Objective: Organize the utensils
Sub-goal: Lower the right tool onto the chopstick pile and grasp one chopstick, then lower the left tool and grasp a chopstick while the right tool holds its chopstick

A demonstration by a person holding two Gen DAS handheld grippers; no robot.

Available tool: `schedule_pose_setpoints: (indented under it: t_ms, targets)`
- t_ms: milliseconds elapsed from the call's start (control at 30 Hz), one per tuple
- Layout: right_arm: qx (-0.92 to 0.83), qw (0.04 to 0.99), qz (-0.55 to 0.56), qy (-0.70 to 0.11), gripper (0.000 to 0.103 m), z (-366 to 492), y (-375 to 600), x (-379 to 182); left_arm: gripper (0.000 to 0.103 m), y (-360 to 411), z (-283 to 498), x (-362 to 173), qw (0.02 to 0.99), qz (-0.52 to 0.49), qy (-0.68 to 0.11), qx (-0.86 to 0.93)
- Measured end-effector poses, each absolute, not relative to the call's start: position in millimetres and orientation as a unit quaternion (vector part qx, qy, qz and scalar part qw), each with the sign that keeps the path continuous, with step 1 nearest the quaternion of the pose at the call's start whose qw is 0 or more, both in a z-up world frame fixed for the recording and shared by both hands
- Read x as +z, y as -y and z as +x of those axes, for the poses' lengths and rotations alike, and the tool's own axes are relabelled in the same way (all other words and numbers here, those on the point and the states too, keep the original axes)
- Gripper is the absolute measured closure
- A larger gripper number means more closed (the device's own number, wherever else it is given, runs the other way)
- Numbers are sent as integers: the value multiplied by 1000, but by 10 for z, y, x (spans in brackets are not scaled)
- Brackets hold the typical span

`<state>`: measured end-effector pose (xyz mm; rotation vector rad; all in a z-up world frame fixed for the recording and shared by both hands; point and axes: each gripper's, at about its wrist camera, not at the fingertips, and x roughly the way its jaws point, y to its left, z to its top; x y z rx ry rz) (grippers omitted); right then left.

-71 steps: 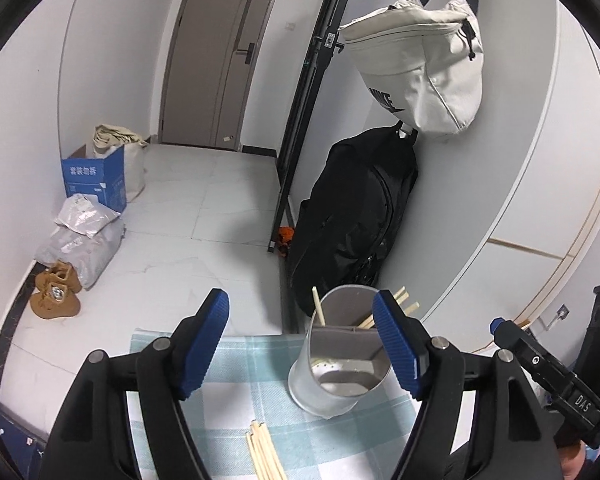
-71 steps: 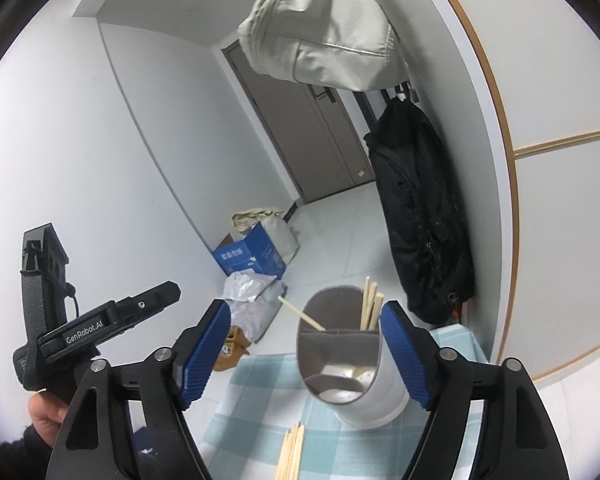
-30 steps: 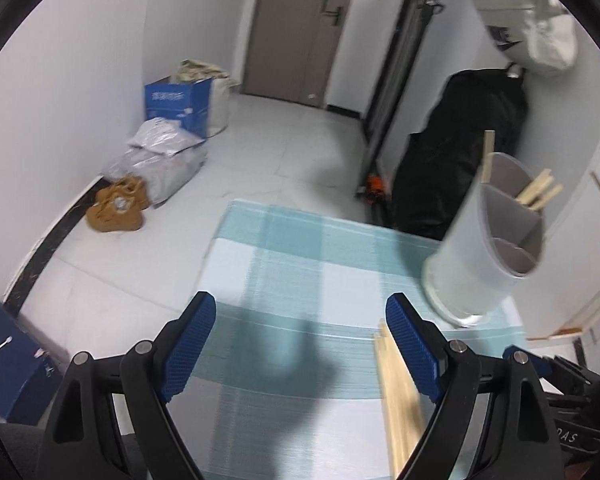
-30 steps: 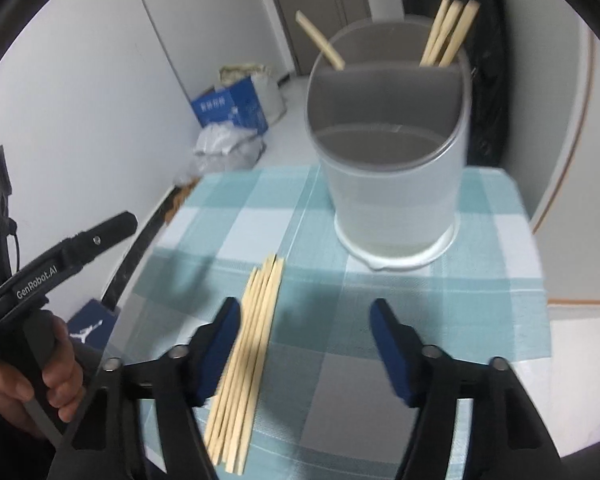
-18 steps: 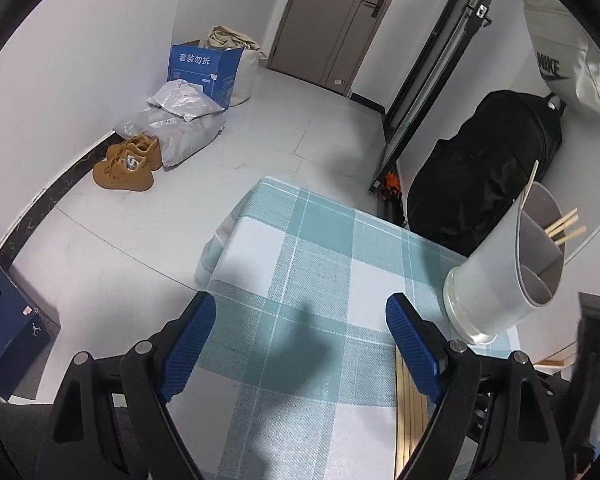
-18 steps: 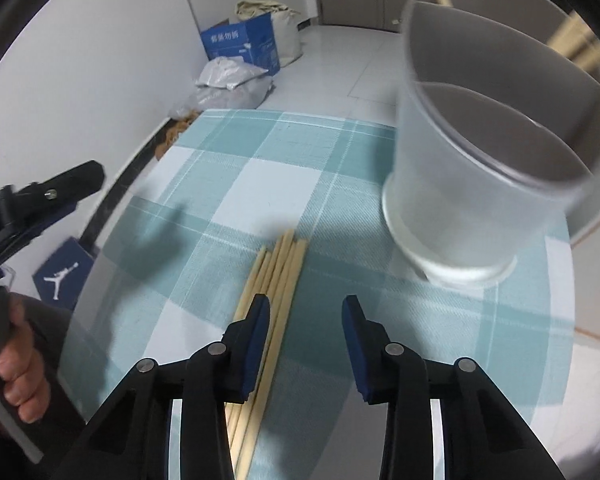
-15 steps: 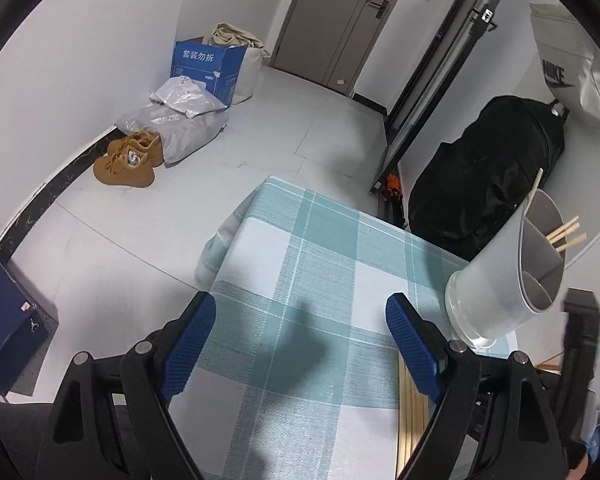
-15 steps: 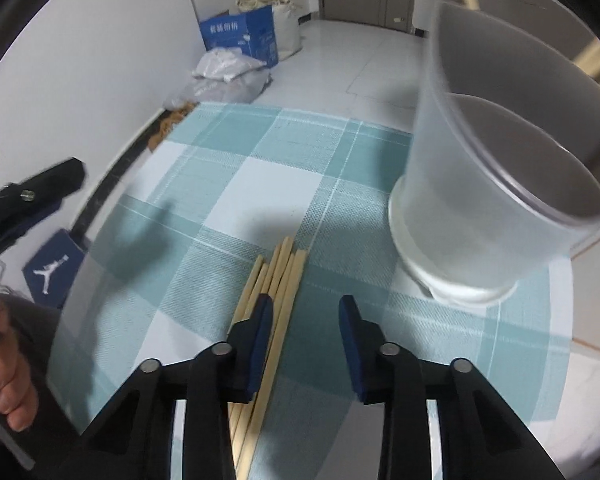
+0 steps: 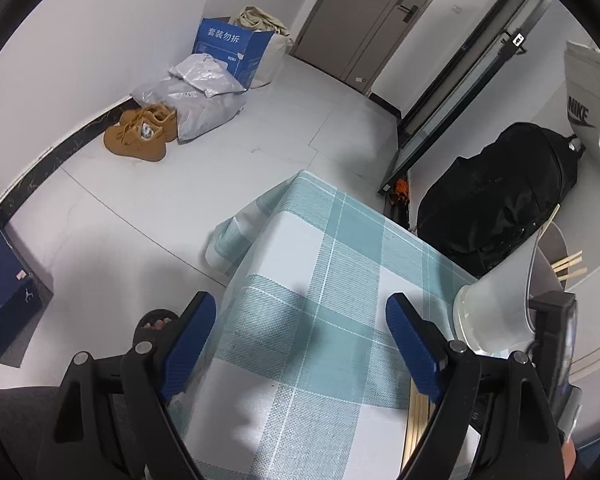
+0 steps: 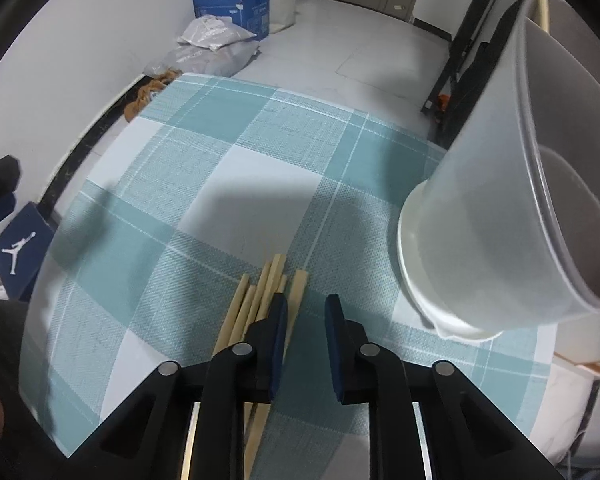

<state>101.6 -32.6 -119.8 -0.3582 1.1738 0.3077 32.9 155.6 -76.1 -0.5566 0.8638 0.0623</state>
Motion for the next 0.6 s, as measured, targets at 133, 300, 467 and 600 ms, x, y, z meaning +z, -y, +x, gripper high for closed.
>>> schedule_pose_setpoints:
  t_ms: [133, 300, 467, 600]
  targets:
    - [137, 803, -172, -554, 88, 1053, 296, -1201, 19, -1565, 325, -749, 872, -263, -412, 28]
    - [133, 804, -173, -553, 92, 1110, 230, -1194, 19, -1559, 334, -738, 875, -253, -412, 27]
    - [145, 805, -154, -554, 97, 1087, 236, -1163, 19, -1563, 355, -783, 872, -243, -423, 25]
    - [165, 822, -128, -529, 97, 982, 320, -956, 19, -1486, 364, -817, 871, -231, -434, 13]
